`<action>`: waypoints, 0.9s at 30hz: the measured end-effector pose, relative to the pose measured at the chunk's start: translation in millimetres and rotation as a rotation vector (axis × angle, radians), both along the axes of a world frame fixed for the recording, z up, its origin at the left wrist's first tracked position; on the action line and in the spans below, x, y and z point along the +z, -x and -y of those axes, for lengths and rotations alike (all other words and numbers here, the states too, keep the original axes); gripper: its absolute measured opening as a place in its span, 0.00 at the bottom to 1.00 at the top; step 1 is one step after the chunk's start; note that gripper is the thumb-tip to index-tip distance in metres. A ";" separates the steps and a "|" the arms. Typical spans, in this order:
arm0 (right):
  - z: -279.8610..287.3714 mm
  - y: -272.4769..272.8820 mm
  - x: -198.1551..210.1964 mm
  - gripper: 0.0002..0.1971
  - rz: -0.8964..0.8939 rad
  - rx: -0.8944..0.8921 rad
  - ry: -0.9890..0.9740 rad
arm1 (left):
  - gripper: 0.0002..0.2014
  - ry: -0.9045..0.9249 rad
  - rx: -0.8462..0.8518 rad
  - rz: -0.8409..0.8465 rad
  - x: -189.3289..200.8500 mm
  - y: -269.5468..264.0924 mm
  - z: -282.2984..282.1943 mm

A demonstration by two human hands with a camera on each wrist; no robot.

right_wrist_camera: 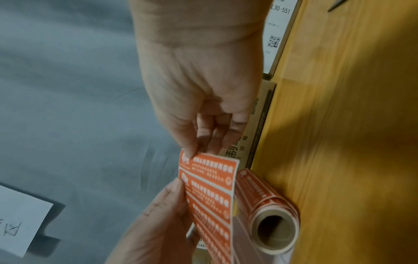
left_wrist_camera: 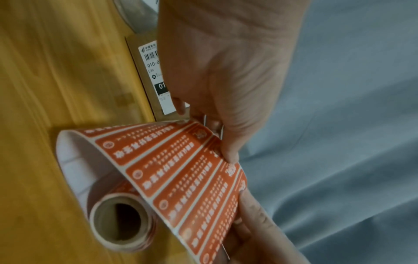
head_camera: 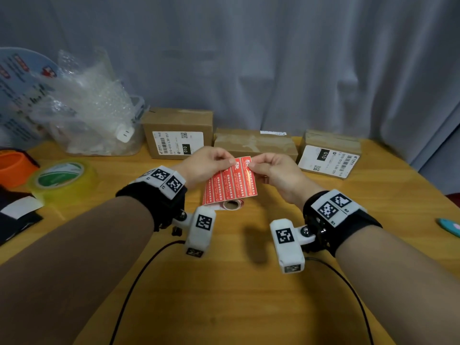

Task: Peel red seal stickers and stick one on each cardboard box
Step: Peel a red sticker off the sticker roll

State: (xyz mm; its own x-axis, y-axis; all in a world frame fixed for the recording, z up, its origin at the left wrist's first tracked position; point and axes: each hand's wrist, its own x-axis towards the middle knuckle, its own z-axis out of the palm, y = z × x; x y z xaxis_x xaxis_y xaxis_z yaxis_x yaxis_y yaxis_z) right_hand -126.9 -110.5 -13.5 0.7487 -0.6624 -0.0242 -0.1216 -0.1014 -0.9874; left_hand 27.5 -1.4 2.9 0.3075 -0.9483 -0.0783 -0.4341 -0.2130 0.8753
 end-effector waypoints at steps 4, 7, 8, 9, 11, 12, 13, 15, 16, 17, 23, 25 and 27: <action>-4.5 -3.7 2.1 0.08 0.078 0.087 -0.045 | 0.09 0.022 -0.019 -0.056 1.6 0.8 -3.4; -8.9 -3.7 6.9 0.11 0.116 0.141 -0.047 | 0.02 0.086 -0.017 -0.145 5.3 -1.9 -5.8; -10.2 -3.3 9.1 0.10 0.119 0.148 -0.038 | 0.03 0.102 -0.015 -0.171 6.4 -3.4 -7.2; -11.5 -3.0 11.2 0.08 0.122 0.144 -0.025 | 0.04 0.110 -0.016 -0.187 7.1 -5.1 -8.4; -12.3 -4.0 13.1 0.06 0.129 0.116 0.008 | 0.06 0.097 -0.023 -0.172 8.0 -7.2 -9.9; -12.0 -4.9 13.5 0.05 0.134 0.105 0.024 | 0.05 0.084 -0.028 -0.154 8.4 -6.8 -10.5; -11.4 -5.9 13.0 0.05 0.137 0.099 0.035 | 0.04 0.072 -0.030 -0.139 8.6 -6.1 -10.9; -10.6 -7.8 11.4 0.06 0.145 0.096 0.051 | 0.03 0.059 -0.026 -0.122 8.4 -5.4 -11.6; -10.8 -8.4 11.3 0.07 0.154 0.092 0.059 | 0.03 0.056 -0.022 -0.118 8.2 -5.3 -12.1; -11.1 -8.9 11.9 0.08 0.169 0.084 0.064 | 0.04 0.051 -0.018 -0.120 7.7 -5.1 -12.5; -16.1 -13.4 15.0 0.10 0.244 0.019 0.073 | 0.05 0.082 0.005 -0.180 4.0 -2.8 -13.1; -17.3 -15.1 14.6 0.10 0.254 -0.011 0.081 | 0.05 0.138 0.043 -0.196 2.9 -1.9 -12.9; -18.8 -17.3 13.7 0.10 0.260 -0.058 0.131 | 0.05 0.216 0.124 -0.224 -0.8 -0.4 -12.7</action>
